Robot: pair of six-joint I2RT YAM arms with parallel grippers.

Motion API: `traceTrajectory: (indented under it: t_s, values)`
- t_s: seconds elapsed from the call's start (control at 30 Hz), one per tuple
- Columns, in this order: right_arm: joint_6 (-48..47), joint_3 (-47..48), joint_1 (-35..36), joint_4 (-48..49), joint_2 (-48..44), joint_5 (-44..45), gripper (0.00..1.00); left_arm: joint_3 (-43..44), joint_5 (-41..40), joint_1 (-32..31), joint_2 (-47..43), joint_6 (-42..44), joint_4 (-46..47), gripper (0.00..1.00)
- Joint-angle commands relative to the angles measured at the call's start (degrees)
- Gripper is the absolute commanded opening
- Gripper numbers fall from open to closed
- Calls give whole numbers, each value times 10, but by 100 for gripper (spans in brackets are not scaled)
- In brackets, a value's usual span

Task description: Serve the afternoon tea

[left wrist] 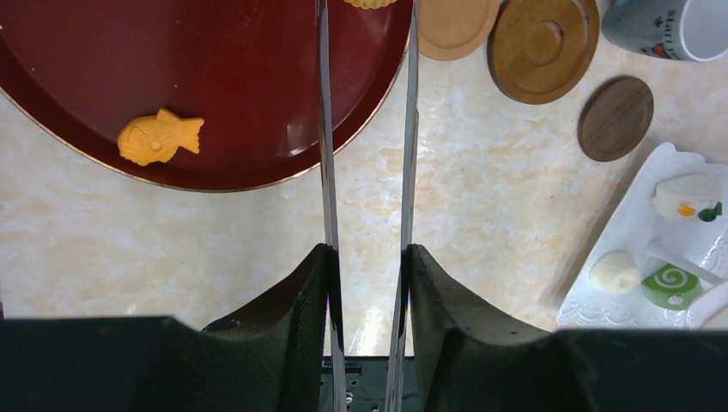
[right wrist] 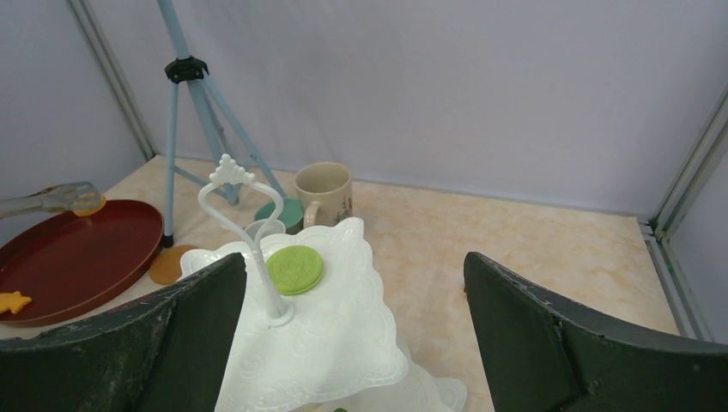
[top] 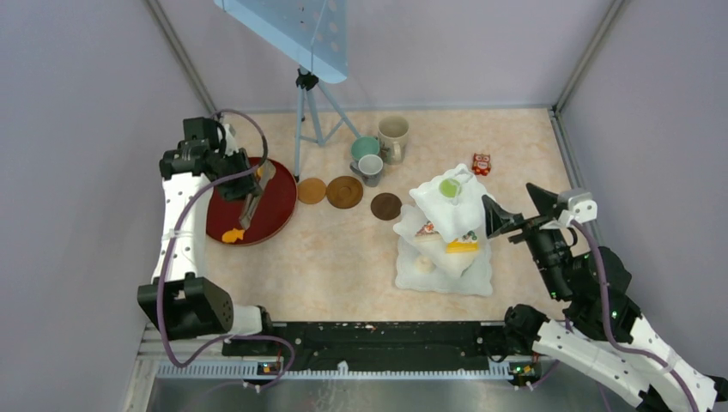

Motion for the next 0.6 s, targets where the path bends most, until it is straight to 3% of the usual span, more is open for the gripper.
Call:
traceTrajectory:
  t_s: [0.0, 0.27, 0.57]
  values:
    - [-8, 25, 7, 14, 11, 19, 95, 50, 16, -36, -21, 11, -10, 30]
    - [-15, 43, 7, 18, 22, 48, 95, 129, 17, -172, -15, 24, -10, 30]
    - [-34, 65, 6, 36, 35, 85, 95, 180, 81, -261, -42, 51, 14, 31]
